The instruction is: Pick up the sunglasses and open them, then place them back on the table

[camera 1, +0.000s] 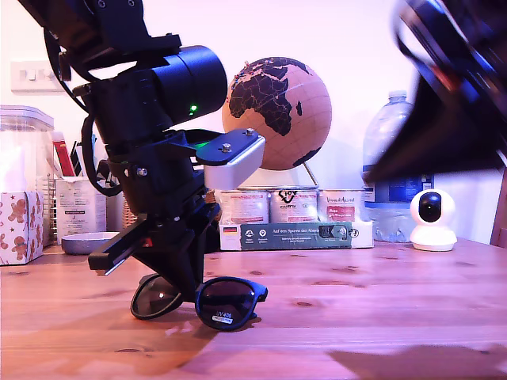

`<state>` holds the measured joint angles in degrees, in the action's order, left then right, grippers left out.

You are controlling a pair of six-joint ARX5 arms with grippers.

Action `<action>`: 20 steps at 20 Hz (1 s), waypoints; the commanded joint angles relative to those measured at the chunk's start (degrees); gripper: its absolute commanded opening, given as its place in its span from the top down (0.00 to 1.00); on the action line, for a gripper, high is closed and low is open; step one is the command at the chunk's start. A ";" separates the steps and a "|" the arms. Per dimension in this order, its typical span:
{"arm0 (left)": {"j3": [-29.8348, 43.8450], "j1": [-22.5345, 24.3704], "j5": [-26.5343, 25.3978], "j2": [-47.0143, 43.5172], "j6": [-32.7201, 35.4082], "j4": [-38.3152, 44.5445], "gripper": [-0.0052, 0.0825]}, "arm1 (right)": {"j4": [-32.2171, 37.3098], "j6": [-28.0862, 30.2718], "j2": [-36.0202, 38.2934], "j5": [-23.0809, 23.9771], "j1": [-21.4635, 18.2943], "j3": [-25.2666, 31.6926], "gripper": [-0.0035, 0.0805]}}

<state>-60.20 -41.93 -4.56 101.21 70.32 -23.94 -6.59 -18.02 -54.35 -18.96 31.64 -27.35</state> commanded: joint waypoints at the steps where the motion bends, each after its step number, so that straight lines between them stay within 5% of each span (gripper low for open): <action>1: 0.48 -0.26 -0.46 0.68 0.22 -0.04 0.90 | -3.43 -0.13 -2.34 -0.04 0.11 -2.78 0.97; 6: 0.48 -0.24 -0.42 -2.93 0.17 -0.02 0.94 | -8.37 0.02 -8.98 -1.40 -3.85 -7.32 0.97; 16: 0.48 -1.62 2.03 -10.45 -0.11 -0.31 0.96 | -7.02 5.01 -15.96 -23.32 -11.91 -11.67 0.97; 20: 0.50 -4.72 2.34 -10.88 -0.94 -1.53 0.96 | -12.52 9.44 -18.91 -27.02 -12.35 -17.09 0.82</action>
<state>-60.20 -46.04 -2.66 91.20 69.56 -25.61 -18.48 -9.82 -72.51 -45.47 19.49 -43.24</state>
